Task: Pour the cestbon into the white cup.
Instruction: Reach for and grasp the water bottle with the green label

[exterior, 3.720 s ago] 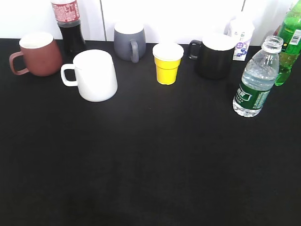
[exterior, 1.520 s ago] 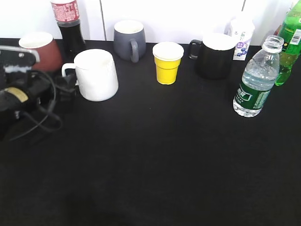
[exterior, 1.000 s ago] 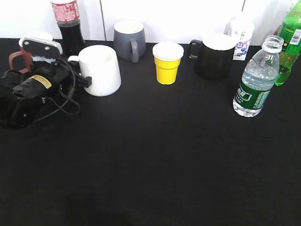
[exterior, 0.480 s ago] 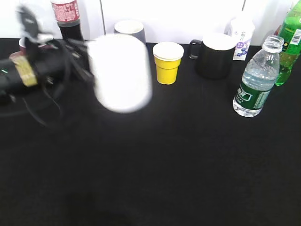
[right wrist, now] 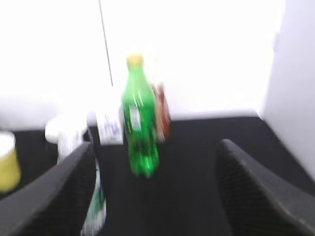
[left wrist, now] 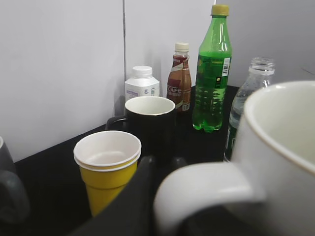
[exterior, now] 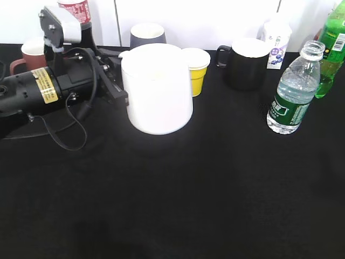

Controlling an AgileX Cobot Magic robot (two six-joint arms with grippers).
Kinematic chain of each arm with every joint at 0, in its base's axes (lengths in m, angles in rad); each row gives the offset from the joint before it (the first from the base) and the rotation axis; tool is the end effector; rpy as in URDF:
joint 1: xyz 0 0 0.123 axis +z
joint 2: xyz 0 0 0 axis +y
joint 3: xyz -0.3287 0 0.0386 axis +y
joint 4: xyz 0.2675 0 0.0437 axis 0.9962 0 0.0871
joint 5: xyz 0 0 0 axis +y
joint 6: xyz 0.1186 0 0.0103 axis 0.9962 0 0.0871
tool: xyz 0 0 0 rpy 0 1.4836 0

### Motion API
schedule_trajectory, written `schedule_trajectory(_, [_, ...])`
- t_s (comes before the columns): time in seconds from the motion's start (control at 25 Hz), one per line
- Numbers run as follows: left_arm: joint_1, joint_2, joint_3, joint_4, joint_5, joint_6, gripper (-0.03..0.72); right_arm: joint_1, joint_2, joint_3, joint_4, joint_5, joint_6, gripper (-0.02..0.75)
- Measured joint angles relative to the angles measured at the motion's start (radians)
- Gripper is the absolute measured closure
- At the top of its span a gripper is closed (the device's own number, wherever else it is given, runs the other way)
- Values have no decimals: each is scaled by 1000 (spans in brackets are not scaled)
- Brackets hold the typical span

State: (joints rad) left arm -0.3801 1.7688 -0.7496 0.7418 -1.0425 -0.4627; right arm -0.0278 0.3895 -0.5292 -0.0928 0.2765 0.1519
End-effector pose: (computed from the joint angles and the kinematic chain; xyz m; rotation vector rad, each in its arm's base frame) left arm 0.3239 -0.2042 0.2297 0.7618 1.4715 -0.8109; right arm 0.0881 -0.0055 0.3582 0.0927 1.6166 0.0064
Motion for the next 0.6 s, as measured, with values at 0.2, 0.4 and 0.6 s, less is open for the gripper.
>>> schedule_trajectory(0.2, [0, 0, 0, 1, 0, 0, 625, 0, 468, 123, -4, -512, 2, 163])
schedule_trajectory(0.4, [0, 0, 0, 2, 0, 0, 625, 0, 764, 136, -87, -615, 58, 162])
schedule_trajectory(0.6, [0, 0, 0, 2, 0, 0, 625, 0, 820, 137, -338, -638, 255, 111])
